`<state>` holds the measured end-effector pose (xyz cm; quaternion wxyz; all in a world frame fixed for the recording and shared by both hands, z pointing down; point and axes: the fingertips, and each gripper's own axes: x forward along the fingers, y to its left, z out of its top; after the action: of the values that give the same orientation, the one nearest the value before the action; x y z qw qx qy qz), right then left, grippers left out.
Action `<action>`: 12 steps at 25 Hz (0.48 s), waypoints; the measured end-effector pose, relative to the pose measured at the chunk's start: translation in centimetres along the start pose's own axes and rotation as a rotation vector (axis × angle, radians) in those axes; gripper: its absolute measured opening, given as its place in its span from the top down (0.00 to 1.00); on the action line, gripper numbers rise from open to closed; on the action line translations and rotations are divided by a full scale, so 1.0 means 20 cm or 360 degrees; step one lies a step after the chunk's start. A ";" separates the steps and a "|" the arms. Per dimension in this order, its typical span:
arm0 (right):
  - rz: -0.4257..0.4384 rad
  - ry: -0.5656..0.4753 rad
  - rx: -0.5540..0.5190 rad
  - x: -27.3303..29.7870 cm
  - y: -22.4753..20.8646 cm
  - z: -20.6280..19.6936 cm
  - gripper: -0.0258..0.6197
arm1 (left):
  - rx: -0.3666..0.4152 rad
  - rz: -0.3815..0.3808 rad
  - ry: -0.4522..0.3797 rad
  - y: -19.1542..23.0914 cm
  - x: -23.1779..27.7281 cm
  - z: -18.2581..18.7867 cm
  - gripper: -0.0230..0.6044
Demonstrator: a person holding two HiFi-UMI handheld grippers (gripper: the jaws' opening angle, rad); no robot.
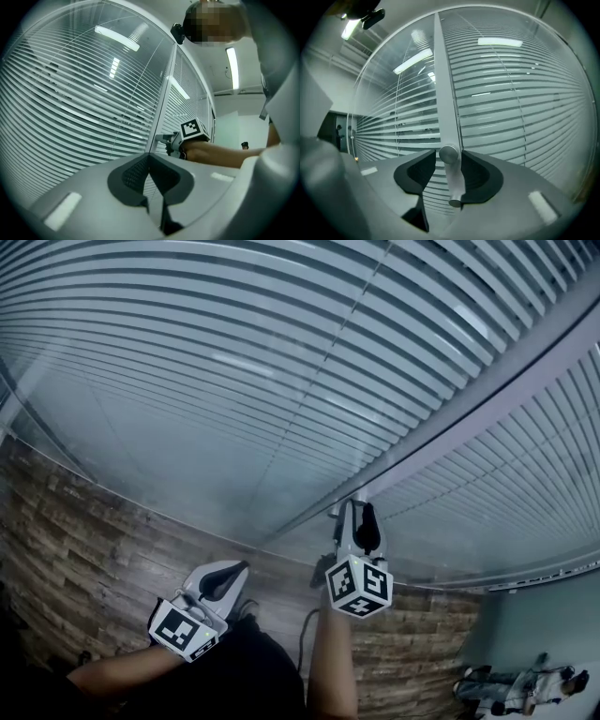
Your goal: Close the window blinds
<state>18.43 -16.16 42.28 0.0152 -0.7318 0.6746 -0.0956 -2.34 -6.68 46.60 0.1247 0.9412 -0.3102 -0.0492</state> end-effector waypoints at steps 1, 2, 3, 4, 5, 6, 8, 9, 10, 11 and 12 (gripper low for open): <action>0.0008 -0.0009 0.0045 0.00 0.00 0.01 0.69 | 0.0003 0.0005 -0.0001 -0.01 0.00 0.01 0.97; 0.0010 -0.0015 0.0076 0.00 0.00 0.01 0.71 | 0.0006 0.0009 -0.0002 -0.01 0.00 0.01 0.97; 0.0002 -0.0020 0.0095 0.00 0.00 0.01 0.71 | 0.0008 0.0013 -0.0002 -0.01 -0.01 0.01 0.97; -0.0009 -0.0021 0.0106 0.01 -0.01 0.01 0.72 | 0.0009 0.0016 -0.0001 0.00 0.00 0.00 0.97; -0.0017 -0.0020 0.0115 0.02 -0.02 0.00 0.74 | 0.0010 0.0020 0.0002 0.01 0.00 0.00 0.97; -0.0018 -0.0018 0.0121 0.03 -0.03 0.00 0.76 | 0.0011 0.0024 0.0004 0.01 0.01 0.00 0.97; -0.0012 -0.0011 0.0105 0.04 -0.05 0.00 0.76 | 0.0012 0.0031 0.0007 0.02 0.02 0.00 0.97; -0.0009 -0.0005 0.0079 0.04 -0.05 0.00 0.76 | 0.0013 0.0033 0.0007 0.02 0.02 0.00 0.97; -0.0008 0.0003 0.0035 0.03 -0.05 -0.01 0.76 | 0.0013 0.0034 0.0006 0.02 0.02 0.00 0.97; -0.0009 0.0016 -0.0028 0.03 -0.04 -0.01 0.76 | 0.0015 0.0034 0.0004 0.02 0.01 0.00 0.97; -0.0013 0.0032 -0.0104 0.03 -0.03 -0.01 0.76 | 0.0018 0.0033 0.0003 0.02 0.01 0.00 0.97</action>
<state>19.12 -16.67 42.70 -0.0159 -0.7337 0.6745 -0.0808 -2.44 -7.14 46.77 0.1200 0.9387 -0.3201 -0.0453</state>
